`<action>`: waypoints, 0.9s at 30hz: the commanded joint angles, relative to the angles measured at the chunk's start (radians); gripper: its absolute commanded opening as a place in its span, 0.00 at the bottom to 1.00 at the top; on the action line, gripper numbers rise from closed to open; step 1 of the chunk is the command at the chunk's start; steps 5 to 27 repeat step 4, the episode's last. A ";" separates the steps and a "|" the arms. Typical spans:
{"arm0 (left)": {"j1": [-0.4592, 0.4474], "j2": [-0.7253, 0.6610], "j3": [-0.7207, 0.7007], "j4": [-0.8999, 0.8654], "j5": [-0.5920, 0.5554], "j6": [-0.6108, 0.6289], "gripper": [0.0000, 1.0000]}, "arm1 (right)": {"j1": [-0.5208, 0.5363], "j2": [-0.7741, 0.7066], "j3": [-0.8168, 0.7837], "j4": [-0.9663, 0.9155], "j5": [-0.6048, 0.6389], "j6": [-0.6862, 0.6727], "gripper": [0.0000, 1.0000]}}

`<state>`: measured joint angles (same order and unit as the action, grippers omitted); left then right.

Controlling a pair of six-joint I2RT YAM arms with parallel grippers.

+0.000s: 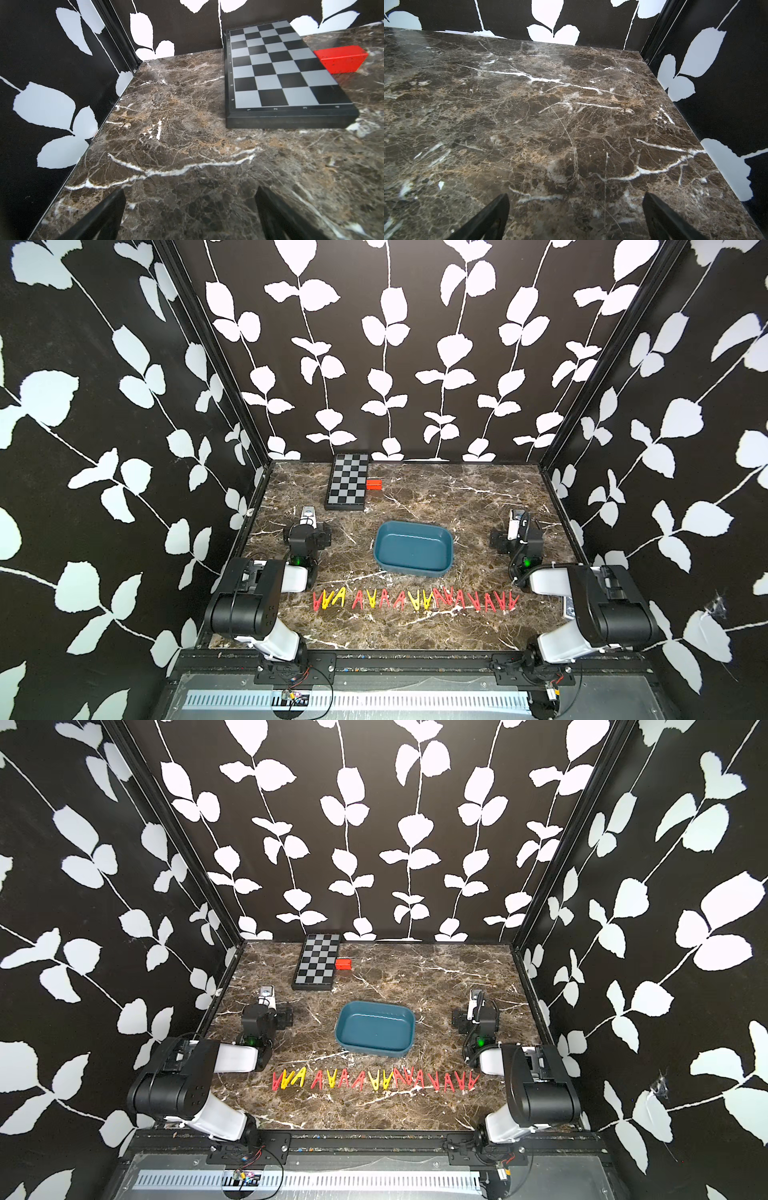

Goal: Take the clothespins out of the storage box
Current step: Reset both arms

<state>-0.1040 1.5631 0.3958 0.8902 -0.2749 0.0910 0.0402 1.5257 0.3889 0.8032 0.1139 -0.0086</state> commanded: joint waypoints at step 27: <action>0.004 -0.011 -0.009 0.028 0.009 0.007 0.99 | -0.003 0.000 0.016 0.034 -0.014 -0.011 0.99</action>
